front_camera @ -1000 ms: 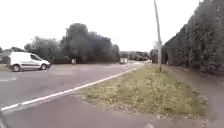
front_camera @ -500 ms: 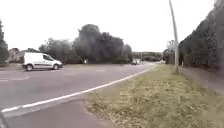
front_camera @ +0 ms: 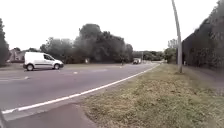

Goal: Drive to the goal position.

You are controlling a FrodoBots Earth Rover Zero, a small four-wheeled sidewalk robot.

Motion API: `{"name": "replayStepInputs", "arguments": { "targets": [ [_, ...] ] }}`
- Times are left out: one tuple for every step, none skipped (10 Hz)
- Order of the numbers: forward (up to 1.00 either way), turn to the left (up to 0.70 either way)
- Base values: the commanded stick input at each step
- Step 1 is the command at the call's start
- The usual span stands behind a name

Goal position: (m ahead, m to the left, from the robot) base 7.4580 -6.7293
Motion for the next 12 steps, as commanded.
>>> {"name": "replayStepInputs", "arguments": {
  "targets": [
    [0.00, 0.00],
    [0.00, 0.00],
    [0.00, 0.00],
    [0.00, 0.00],
    [-0.30, 0.00],
    [-0.93, 0.00],
    [-1.00, 0.00],
    [-1.00, 0.00],
    [-1.00, 0.00],
    [-1.00, 0.07],
    [-1.00, 0.37],
    [-1.00, 0.39]
  ]
}}
